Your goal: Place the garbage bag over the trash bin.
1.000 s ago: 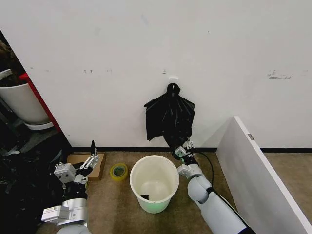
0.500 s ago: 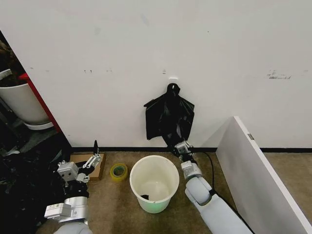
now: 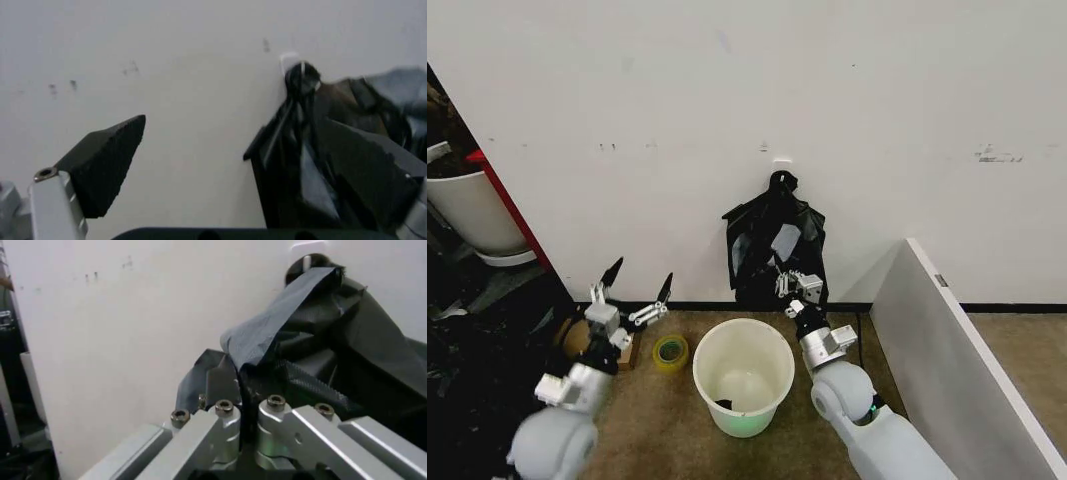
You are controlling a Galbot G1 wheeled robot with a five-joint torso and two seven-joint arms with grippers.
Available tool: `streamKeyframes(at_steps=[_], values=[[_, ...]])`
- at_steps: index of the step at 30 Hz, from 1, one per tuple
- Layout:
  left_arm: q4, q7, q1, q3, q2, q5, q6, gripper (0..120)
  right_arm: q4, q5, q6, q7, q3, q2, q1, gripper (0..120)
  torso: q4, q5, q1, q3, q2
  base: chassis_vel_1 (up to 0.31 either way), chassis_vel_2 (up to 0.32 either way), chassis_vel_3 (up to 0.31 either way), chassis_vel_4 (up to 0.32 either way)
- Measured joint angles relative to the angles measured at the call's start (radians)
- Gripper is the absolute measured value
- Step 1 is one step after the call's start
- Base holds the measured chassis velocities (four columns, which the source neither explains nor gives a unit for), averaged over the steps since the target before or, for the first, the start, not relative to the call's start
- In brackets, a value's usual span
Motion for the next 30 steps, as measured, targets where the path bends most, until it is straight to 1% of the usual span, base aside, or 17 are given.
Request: streamKeyframes(at_steps=[2, 3, 6, 7, 8, 12, 16, 17, 18, 19, 22, 23, 25, 26, 27, 29, 30], values=[[0.047, 0.049, -0.052, 0.014, 0.040, -0.021, 0.002, 100, -0.003, -0.001, 0.004, -0.007, -0.001, 0.004, 0.002, 0, -0.0001, -0.0002, 0.000, 0.000, 0.000, 0.000, 0.000, 0.000, 0.000], [0.081, 0.095, -0.087, 0.023, 0.060, -0.031, 0.002, 100, -0.005, -0.001, 0.007, -0.013, -0.001, 0.006, 0.004, 0, -0.0003, 0.0000, 0.000, 0.000, 0.000, 0.000, 0.000, 0.000, 0.000], [0.175, 0.202, -0.189, 0.071, 0.096, -0.054, -0.001, 100, -0.007, -0.003, 0.009, -0.024, -0.002, 0.010, 0.009, 0, -0.0001, 0.0000, 0.000, 0.000, 0.000, 0.000, 0.000, 0.000, 0.000], [0.210, 0.229, -0.228, 0.093, 0.102, -0.060, -0.001, 100, -0.008, -0.003, 0.009, -0.027, -0.002, 0.011, 0.010, 0, -0.0002, 0.0001, 0.000, 0.000, 0.000, 0.000, 0.000, 0.000, 0.000], [0.210, 0.229, -0.228, 0.093, 0.102, -0.060, -0.001, 100, -0.008, -0.003, 0.009, -0.027, -0.002, 0.011, 0.010, 0, -0.0002, 0.0001, 0.000, 0.000, 0.000, 0.000, 0.000, 0.000, 0.000], [0.321, 0.273, -0.366, 0.183, 0.102, -0.072, 0.007, 100, -0.008, -0.006, 0.009, -0.038, 0.000, 0.013, 0.011, 0, -0.0004, 0.0005, 0.000, 0.000, 0.000, 0.000, 0.000, 0.000, 0.000], [0.410, 0.317, -0.494, 0.309, 0.078, -0.088, 0.019, 100, -0.007, -0.009, 0.011, -0.046, 0.002, 0.017, 0.010, 0, -0.0003, 0.0008, 0.000, 0.000, 0.000, 0.000, 0.000, 0.000, 0.000], [0.410, 0.317, -0.494, 0.309, 0.078, -0.088, 0.019, 100, -0.007, -0.009, 0.011, -0.046, 0.002, 0.017, 0.010, 0, -0.0003, 0.0008, 0.000, 0.000, 0.000, 0.000, 0.000, 0.000, 0.000], [0.425, 0.323, -0.514, 0.332, 0.071, -0.087, 0.020, 98, -0.007, -0.010, 0.012, -0.048, 0.003, 0.018, 0.010, 0, -0.0003, 0.0007, 0.000, 0.000, 0.000, 0.000, 0.000, 0.000, 0.000], [0.456, 0.335, -0.549, 0.374, 0.059, -0.084, 0.022, 97, -0.007, -0.012, 0.012, -0.049, 0.003, 0.020, 0.009, 0, -0.0004, 0.0003, 0.000, 0.000, 0.000, 0.000, 0.000, 0.000, 0.000], [0.519, 0.342, -0.607, 0.443, 0.029, -0.076, 0.023, 95, -0.005, -0.015, 0.014, -0.053, 0.006, 0.021, 0.005, 0, -0.0003, 0.0009, 0.000, 0.000, 0.000, 0.000, 0.000, 0.000, 0.000], [0.554, 0.342, -0.632, 0.466, 0.010, -0.067, 0.023, 95, -0.005, -0.015, 0.016, -0.054, 0.008, 0.021, 0.003, 0, -0.0005, 0.0002, 0.000, 0.000, 0.000, 0.000, 0.000, 0.000, 0.000], [0.604, 0.336, -0.661, 0.487, -0.023, -0.045, 0.023, 95, -0.004, -0.016, 0.018, -0.056, 0.012, 0.019, 0.000, 0, -0.0004, 0.0006, 0.000, 0.000, 0.000, 0.000, 0.000, 0.000, 0.000], [0.604, 0.336, -0.661, 0.487, -0.023, -0.045, 0.023, 95, -0.004, -0.016, 0.018, -0.056, 0.012, 0.019, 0.000, 0, -0.0004, 0.0006, 0.000, 0.000, 0.000, 0.000, 0.000, 0.000, 0.000], [0.628, 0.329, -0.674, 0.493, -0.041, -0.029, 0.023, 94, -0.002, -0.017, 0.019, -0.057, 0.015, 0.019, -0.001, 0, -0.0005, 0.0003, 0.000, 0.000, 0.000, 0.000, 0.000, 0.000, 0.000], [0.651, 0.316, -0.682, 0.497, -0.058, -0.009, 0.023, 94, 0.000, -0.020, 0.021, -0.058, 0.018, 0.019, -0.004, 0, -0.0006, 0.0005, 0.000, 0.000, 0.000, 0.000, 0.000, 0.000, 0.000], [0.657, 0.310, -0.683, 0.498, -0.063, -0.001, 0.023, 92, 0.001, -0.021, 0.021, -0.058, 0.019, 0.019, -0.006, 0, -0.0005, 0.0005, 0.000, 0.000, 0.000, 0.000, 0.000, 0.000, 0.000]])
